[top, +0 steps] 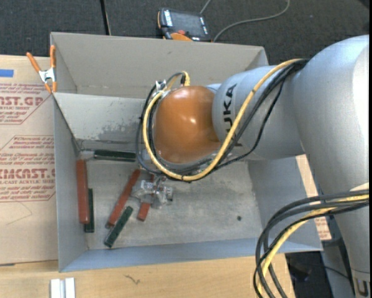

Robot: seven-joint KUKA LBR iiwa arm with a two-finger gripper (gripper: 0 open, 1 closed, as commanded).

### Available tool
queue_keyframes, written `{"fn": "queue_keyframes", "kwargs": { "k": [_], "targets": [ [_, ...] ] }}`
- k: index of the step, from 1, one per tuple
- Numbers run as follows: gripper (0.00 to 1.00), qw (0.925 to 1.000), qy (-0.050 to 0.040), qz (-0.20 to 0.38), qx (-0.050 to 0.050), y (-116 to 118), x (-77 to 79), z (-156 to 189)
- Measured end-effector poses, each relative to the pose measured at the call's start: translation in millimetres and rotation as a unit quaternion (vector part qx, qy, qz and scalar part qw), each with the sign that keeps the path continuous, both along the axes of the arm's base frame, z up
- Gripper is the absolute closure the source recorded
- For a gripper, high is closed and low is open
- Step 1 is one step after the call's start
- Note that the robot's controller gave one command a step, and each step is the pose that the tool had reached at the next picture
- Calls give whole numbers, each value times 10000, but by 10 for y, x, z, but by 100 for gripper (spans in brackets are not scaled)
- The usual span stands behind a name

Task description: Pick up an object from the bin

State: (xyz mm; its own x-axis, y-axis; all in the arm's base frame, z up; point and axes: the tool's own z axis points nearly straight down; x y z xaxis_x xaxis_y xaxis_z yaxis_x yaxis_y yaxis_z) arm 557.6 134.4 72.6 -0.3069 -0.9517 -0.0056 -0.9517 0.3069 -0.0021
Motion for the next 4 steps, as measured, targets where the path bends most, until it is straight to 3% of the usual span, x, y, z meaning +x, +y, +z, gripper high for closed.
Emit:
{"fn": "queue_keyframes", "kwargs": {
  "k": [1,2,3,4],
  "targets": [
    [0,10000,13,1,-7,-8,-10,-17],
    [0,9982,-4,599,1,482,355,-18],
    [100,9983,7,588,-6,466,357,-13],
    [100,9960,-32,895,-5,544,169,1781]
  ]
}}
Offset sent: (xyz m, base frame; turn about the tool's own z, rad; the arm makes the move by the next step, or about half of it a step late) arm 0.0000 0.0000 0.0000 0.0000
